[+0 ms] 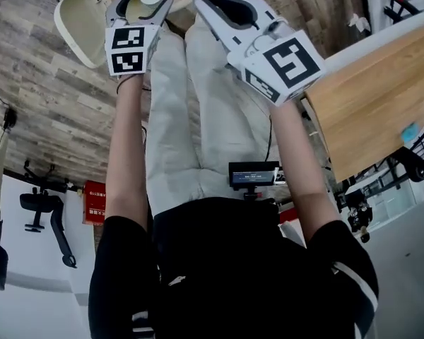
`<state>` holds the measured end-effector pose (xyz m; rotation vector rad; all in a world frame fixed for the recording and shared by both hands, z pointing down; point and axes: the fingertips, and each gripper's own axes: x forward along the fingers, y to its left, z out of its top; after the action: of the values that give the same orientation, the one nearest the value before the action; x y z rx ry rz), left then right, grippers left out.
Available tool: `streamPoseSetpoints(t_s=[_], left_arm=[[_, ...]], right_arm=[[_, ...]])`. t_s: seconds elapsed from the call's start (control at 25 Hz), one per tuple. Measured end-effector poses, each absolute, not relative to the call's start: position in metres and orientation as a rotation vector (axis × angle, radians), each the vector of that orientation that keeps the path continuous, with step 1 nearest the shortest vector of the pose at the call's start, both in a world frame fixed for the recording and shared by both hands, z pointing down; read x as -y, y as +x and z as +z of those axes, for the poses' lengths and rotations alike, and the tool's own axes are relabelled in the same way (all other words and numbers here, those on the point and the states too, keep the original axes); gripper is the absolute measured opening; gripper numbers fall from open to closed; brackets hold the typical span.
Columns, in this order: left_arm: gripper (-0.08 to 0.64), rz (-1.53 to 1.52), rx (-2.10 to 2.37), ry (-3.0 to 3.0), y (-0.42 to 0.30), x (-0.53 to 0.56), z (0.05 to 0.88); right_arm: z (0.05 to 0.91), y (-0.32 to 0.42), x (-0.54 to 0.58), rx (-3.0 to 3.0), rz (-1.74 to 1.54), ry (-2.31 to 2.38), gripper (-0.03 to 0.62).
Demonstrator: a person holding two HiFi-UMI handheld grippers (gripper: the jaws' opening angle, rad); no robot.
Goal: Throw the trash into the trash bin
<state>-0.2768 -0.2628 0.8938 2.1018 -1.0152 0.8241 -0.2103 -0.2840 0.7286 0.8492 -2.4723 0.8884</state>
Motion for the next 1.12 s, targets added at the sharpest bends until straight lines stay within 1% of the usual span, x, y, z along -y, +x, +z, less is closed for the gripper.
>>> streamPoseSetpoints(t_s=[0.2, 0.28, 0.32, 0.36, 0.44, 0.56, 0.68, 0.88, 1.0, 1.12], left_arm=[[0.365, 0.802, 1.021, 2.106, -0.267, 0.253, 0.914], [0.362, 0.774, 0.991, 2.105, -0.264, 0.25, 0.896], [0.341, 0.758, 0.983, 2.105, -0.263, 0.249, 0.88], [0.248, 0.748, 0.983, 2.111, -0.263, 0.248, 0.863], [0.01, 0.725, 1.0, 2.134, -0.264, 0.244, 0.835], [0.006, 0.643, 0.981, 2.136, -0.264, 0.223, 0.805], [0.006, 0.604, 0.951, 2.18, -0.267, 0.213, 0.758], [0.006, 0.507, 0.936, 2.329, -0.268, 0.212, 0.62], [0.006, 0.406, 0.981, 2.429, -0.278, 0.212, 0.53], [0.006, 0.327, 1.028, 2.484, -0.294, 0.207, 0.464]], right_arm=[[0.757, -0.191, 0.275, 2.474, 0.911, 0.871, 0.005], [0.747, -0.191, 0.272, 2.462, 0.922, 0.879, 0.005], [0.735, -0.191, 0.272, 2.455, 0.924, 0.882, 0.005], [0.722, -0.19, 0.273, 2.449, 0.919, 0.887, 0.005], [0.699, -0.185, 0.273, 2.449, 0.887, 0.906, 0.005], [0.67, -0.182, 0.264, 2.476, 0.836, 0.934, 0.005], [0.621, -0.185, 0.265, 2.517, 0.765, 0.962, 0.005], [0.514, -0.193, 0.25, 2.554, 0.533, 0.939, 0.005], [0.469, -0.203, 0.233, 2.561, 0.435, 0.879, 0.005], [0.428, -0.212, 0.222, 2.595, 0.369, 0.859, 0.005]])
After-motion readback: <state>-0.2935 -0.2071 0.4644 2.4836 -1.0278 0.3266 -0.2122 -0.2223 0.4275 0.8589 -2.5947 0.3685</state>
